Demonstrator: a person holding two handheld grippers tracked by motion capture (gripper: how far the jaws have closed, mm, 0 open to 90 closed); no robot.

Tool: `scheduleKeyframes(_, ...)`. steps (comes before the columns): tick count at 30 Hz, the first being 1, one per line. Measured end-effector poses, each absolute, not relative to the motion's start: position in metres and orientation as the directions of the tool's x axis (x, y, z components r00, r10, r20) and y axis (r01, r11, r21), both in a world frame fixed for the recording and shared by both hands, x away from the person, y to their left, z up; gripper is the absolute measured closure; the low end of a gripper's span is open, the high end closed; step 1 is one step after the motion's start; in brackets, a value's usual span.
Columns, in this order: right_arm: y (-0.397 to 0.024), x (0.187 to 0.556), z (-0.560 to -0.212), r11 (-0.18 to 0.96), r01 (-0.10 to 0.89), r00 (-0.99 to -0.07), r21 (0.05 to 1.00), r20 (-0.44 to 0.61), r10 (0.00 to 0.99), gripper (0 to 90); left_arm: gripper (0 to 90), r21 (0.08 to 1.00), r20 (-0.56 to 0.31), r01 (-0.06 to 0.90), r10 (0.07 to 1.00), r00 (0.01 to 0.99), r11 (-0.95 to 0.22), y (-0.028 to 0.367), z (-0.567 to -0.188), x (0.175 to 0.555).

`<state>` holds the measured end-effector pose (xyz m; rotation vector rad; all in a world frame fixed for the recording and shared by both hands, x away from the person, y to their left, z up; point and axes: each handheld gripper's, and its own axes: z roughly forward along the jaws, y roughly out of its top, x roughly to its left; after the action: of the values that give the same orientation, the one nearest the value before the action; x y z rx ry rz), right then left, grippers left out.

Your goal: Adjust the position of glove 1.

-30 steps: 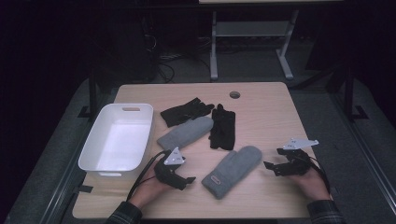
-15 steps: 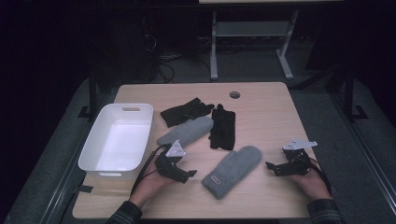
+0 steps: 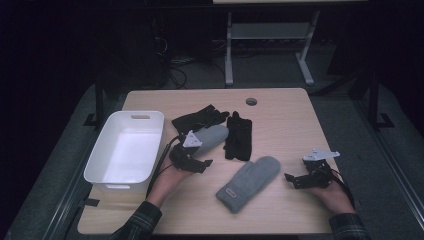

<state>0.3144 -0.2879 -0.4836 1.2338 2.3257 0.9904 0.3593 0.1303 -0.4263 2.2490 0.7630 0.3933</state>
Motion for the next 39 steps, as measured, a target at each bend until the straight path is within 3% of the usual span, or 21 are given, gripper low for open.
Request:
scheduleKeyframes(5,-0.288,0.314,-0.484,0.385,0.592,-0.572,0.708,0.033,0.819,4.3,40.5,0.691,0.084,0.424,0.648,0.757,-0.585,0.126,-0.428,0.371)
scheduleKeyframes(8,-0.288,0.314,-0.484,0.384,0.592,-0.572,0.708,0.033,0.820,4.3,55.0,0.681,0.085,0.443,0.664,0.743,-0.583,0.127,-0.427,0.377)
scheduleKeyframes(11,-0.288,0.314,-0.484,0.383,0.593,-0.571,0.708,0.034,0.820,4.3,79.6,0.675,0.083,0.467,0.688,0.721,-0.571,0.128,-0.426,0.384)
scheduleKeyframes(15,-0.288,0.314,-0.484,0.383,0.593,-0.571,0.708,0.034,0.820,4.3,89.1,0.658,0.111,0.489,0.716,0.689,-0.573,0.130,-0.424,0.392)
scheduleKeyframes(21,-0.288,0.314,-0.484,0.383,0.593,-0.571,0.708,0.034,0.820,4.3,89.2,0.626,0.121,0.543,0.757,0.642,-0.560,0.135,-0.432,0.400)
scheduleKeyframes(34,-0.288,0.314,-0.484,0.383,0.593,-0.571,0.708,0.034,0.820,4.3,89.4,0.593,0.032,0.573,0.727,0.686,-0.566,0.127,-0.442,0.400)
scheduleKeyframes(39,-0.288,0.314,-0.484,0.383,0.593,-0.571,0.708,0.034,0.820,4.3,89.4,0.624,0.067,0.563,0.755,0.652,-0.542,0.133,-0.432,0.406)
